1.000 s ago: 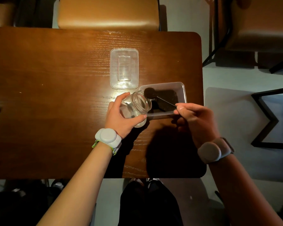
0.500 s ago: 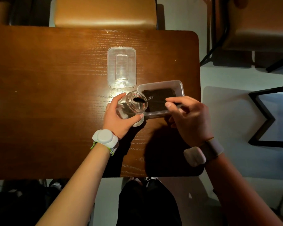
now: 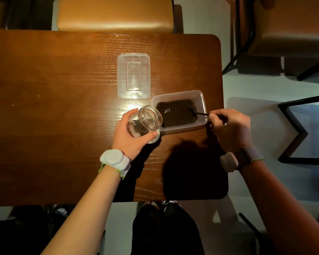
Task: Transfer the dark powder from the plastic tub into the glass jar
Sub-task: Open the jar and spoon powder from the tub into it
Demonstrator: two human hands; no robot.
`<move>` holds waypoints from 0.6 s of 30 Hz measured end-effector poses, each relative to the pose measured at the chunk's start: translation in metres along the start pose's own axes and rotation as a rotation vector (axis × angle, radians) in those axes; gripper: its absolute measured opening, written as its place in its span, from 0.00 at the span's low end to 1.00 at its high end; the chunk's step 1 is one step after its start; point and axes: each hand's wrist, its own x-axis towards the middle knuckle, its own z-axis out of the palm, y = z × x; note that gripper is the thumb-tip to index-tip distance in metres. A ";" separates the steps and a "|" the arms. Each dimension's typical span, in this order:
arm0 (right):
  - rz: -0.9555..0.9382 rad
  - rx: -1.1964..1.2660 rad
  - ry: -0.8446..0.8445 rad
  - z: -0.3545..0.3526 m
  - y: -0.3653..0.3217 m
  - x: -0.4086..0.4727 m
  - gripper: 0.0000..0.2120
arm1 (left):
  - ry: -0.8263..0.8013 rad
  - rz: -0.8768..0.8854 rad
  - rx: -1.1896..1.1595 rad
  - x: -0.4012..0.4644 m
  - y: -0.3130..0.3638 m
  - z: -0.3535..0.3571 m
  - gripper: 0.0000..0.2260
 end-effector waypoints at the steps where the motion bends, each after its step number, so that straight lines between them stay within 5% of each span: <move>1: 0.091 0.075 -0.039 0.003 -0.004 -0.001 0.06 | 0.000 -0.003 -0.002 0.000 0.000 0.000 0.41; 5: 0.391 0.440 -0.090 0.020 -0.015 -0.008 0.03 | -0.002 -0.016 -0.006 0.000 -0.002 0.000 0.40; 18: 0.651 0.866 -0.228 0.039 -0.033 -0.020 0.10 | -0.014 -0.003 -0.004 -0.002 -0.002 0.001 0.40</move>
